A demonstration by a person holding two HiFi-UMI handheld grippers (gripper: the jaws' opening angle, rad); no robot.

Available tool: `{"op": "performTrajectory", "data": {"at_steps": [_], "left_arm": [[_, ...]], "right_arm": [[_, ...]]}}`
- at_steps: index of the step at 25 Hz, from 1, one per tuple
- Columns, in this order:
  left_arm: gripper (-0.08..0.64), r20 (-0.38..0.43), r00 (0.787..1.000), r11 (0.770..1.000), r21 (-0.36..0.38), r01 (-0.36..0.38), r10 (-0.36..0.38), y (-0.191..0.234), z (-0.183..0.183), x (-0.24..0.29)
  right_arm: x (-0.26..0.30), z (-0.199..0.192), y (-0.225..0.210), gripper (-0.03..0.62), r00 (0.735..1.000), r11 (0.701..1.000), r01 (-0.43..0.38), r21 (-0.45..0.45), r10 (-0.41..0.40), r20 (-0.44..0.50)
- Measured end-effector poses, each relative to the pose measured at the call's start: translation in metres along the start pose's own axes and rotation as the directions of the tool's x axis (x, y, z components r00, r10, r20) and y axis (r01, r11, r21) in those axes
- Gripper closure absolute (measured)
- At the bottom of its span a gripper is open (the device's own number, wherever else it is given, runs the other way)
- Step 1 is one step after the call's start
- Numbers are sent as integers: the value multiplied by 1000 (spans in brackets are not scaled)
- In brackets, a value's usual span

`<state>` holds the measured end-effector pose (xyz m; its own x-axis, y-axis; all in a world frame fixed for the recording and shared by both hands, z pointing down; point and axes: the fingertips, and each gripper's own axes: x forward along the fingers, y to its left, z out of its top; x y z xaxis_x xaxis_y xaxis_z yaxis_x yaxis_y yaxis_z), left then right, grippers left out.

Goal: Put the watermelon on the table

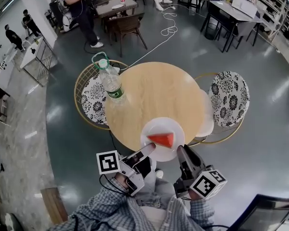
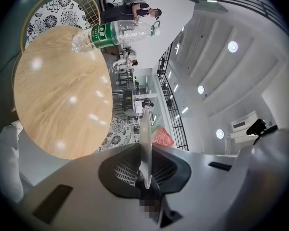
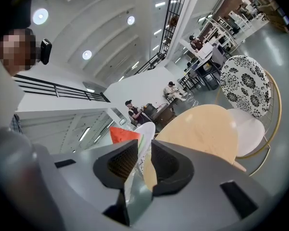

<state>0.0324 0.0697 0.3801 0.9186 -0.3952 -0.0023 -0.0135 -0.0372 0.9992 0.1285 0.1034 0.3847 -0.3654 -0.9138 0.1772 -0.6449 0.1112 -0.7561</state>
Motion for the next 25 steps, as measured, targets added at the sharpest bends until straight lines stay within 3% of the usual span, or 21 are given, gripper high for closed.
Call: {"op": "performTrajectory", "data": {"at_steps": [10,25], "left_arm": [[532,21,1000,1000,3,-9,9,13,35,27],[532,95,995,999,-4,-33,33,38,130,85]], "right_arm": [[38,20,-21,502,1000,1000,11,-12,-11,-21],[144,64,-61,502,994,999,27,-46,-32,-102]]}}
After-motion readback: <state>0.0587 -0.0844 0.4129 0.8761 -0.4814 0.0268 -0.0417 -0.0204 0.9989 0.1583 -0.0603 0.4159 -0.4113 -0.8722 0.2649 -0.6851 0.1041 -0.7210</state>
